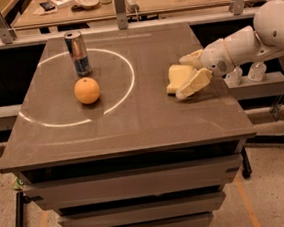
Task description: Move sponge near orange
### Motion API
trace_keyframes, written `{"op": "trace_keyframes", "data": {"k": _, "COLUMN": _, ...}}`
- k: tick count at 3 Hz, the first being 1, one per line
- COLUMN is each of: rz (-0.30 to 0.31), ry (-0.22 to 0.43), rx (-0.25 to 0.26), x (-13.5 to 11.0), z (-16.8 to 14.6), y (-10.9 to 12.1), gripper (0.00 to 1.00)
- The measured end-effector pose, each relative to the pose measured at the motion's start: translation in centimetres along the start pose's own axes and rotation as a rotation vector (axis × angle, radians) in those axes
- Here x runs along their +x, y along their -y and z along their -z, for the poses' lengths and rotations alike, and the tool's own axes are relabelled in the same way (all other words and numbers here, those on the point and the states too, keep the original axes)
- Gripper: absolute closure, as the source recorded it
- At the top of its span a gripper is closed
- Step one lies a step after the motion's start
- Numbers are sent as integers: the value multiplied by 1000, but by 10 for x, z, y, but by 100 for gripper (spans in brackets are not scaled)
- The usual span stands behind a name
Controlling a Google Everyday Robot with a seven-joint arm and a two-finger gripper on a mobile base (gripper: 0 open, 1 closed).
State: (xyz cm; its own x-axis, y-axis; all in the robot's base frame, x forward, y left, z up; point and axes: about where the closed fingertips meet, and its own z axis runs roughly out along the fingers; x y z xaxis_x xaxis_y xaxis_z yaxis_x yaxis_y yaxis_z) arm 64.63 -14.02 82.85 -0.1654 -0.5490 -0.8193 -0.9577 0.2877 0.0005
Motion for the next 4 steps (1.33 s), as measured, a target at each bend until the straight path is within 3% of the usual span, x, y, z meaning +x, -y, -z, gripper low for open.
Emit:
{"op": "trace_keyframes", "data": {"k": 2, "rz": 14, "ry": -47, "rx": -20, "x": 4, "z": 8, "y": 2, "gripper": 63}}
{"op": "trace_keyframes", "data": {"k": 3, "rz": 6, "ry": 3, "rx": -19, "x": -13, "z": 11, "y": 6, "gripper": 87}}
{"op": "trace_keyframes", "data": {"k": 4, "rz": 56, "ry": 79, "rx": -79, "x": -52, "z": 5, "y": -1, "gripper": 100}}
